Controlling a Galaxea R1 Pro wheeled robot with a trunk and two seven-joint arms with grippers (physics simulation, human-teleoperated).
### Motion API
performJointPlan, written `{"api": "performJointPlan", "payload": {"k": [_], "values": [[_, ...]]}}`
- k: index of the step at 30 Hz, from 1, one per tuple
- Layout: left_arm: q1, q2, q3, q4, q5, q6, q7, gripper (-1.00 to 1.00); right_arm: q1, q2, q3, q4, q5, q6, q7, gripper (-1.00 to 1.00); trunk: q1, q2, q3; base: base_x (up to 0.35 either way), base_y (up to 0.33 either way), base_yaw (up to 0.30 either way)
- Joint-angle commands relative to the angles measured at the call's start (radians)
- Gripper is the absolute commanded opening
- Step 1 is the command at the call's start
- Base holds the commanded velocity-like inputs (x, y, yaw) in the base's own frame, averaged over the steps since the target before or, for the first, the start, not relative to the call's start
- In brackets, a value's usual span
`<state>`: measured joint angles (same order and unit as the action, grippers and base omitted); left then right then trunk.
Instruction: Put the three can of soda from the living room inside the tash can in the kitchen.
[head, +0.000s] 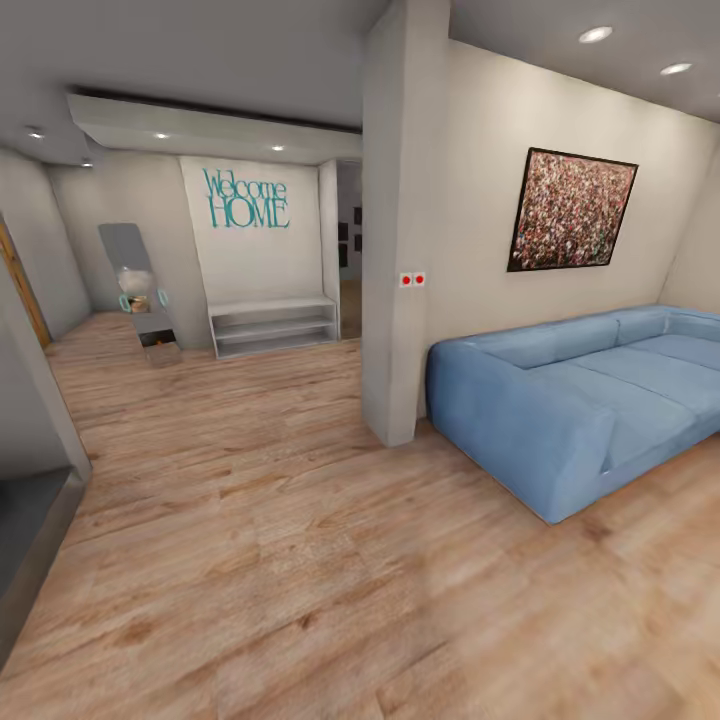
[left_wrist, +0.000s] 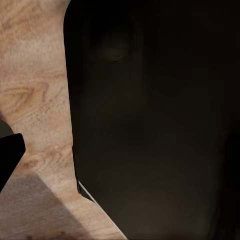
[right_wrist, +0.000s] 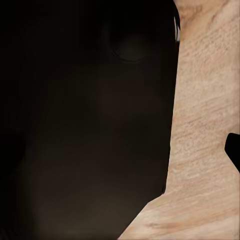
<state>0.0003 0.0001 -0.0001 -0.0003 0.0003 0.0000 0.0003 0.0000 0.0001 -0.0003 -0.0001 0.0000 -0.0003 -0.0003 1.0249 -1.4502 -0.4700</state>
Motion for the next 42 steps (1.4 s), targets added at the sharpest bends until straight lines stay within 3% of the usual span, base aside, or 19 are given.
{"api": "performJointPlan", "payload": {"k": [1, 3, 23, 33, 38, 42], "values": [[0.006, 0.006, 0.0, -0.003, 0.003, 0.0, 0.003, 1.0, -0.006, 0.006, -0.002, -0.006, 0.0, -0.002, -0.003, 1.0, 0.0, 0.0, 0.0, 0.0, 0.0, 0.0], [0.016, 0.017, 0.0, -0.003, 0.003, 0.0, 0.002, 1.0, -0.017, 0.011, -0.003, -0.016, 0.0, -0.003, -0.002, 1.0, 0.0, 0.0, 0.0, 0.0, 0.0, 0.0], [0.018, 0.025, 0.001, -0.007, 0.0, -0.001, 0.001, 1.0, -0.045, 0.0, 0.0, -0.026, 0.001, -0.001, -0.001, 1.0, 0.0, 0.0, 0.0, 0.0, 0.0, 0.0], [0.016, 0.029, 0.003, -0.066, 0.004, -0.002, 0.001, 1.0, -0.053, -0.004, 0.0, -0.084, 0.002, 0.01, 0.0, 1.0, 0.0, 0.0, 0.0, 0.0, 0.0, 0.0], [0.012, 0.031, 0.011, -0.106, 0.033, 0.0, 0.001, 1.0, -0.053, -0.009, 0.0, -0.153, 0.002, 0.012, 0.0, 1.0, 0.0, 0.0, 0.0, 0.0, 0.0, 0.0], [-0.001, 0.034, 0.015, -0.16, 0.084, 0.001, -0.005, 1.0, -0.067, -0.011, 0.001, -0.209, 0.002, 0.013, -0.001, 1.0, 0.0, 0.0, 0.0, 0.0, 0.0, 0.0]]}}
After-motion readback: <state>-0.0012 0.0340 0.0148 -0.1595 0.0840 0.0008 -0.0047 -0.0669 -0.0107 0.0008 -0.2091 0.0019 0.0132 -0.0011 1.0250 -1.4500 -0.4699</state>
